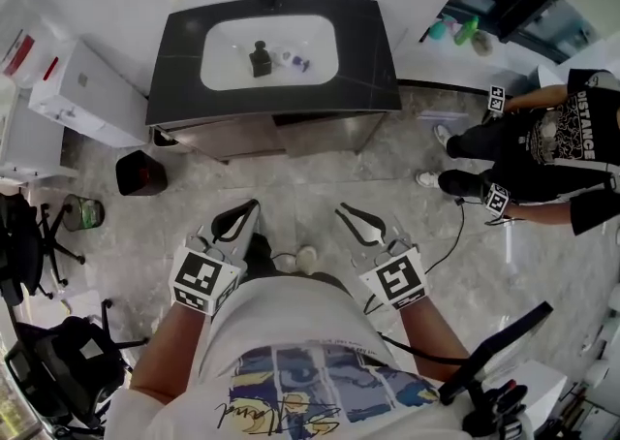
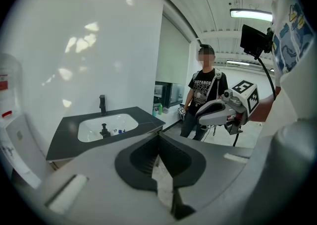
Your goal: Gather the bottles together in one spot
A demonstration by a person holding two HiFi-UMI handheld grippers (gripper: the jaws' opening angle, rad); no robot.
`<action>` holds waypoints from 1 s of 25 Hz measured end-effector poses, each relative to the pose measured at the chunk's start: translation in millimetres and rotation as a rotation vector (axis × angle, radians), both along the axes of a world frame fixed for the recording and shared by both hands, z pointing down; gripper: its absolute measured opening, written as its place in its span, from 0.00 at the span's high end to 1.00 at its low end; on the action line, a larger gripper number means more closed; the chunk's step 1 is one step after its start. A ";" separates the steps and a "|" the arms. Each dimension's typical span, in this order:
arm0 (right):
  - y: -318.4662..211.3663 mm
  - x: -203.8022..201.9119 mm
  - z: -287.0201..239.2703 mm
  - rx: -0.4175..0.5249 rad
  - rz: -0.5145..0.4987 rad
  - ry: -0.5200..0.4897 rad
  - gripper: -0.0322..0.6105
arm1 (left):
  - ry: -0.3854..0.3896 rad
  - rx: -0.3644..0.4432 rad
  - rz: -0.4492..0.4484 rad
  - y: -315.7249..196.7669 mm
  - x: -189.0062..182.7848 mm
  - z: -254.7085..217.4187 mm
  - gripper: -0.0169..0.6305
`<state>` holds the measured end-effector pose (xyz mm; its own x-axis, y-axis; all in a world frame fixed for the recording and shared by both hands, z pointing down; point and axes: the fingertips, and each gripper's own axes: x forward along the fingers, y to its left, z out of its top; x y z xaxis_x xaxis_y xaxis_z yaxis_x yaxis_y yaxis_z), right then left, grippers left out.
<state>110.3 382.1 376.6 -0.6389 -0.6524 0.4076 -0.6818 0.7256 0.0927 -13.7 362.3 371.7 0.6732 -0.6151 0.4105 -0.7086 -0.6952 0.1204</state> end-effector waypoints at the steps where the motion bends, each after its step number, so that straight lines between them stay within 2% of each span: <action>1: -2.2 -3.9 3.5 -0.015 0.006 0.006 0.88 | 0.000 -0.005 0.006 -1.7 -3.9 2.8 0.97; 3: -12.4 -14.8 7.5 -0.051 0.025 0.022 0.89 | 0.004 -0.003 0.012 -12.4 -16.6 4.9 0.97; 7: -60.1 -42.0 -10.7 0.017 0.006 0.044 0.90 | 0.032 0.040 -0.006 -54.8 -41.9 -7.8 0.97; 12: -81.4 -57.3 -4.6 -0.014 0.043 0.064 0.91 | 0.033 0.018 0.052 -79.7 -49.4 -0.6 0.97; 20: -117.2 -95.4 -15.9 -0.005 0.065 0.033 0.90 | 0.011 0.019 0.106 -116.6 -78.0 -6.4 0.97; 25: -160.7 -130.4 -7.1 0.002 0.121 0.012 0.87 | 0.008 0.019 0.120 -145.1 -119.7 -6.4 0.97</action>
<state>-20.1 221.4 369.4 -0.5505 -0.7254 0.4132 -0.7635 0.6377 0.1024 -133.4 217.3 365.3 0.7454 -0.5376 0.3942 -0.6194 -0.7771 0.1117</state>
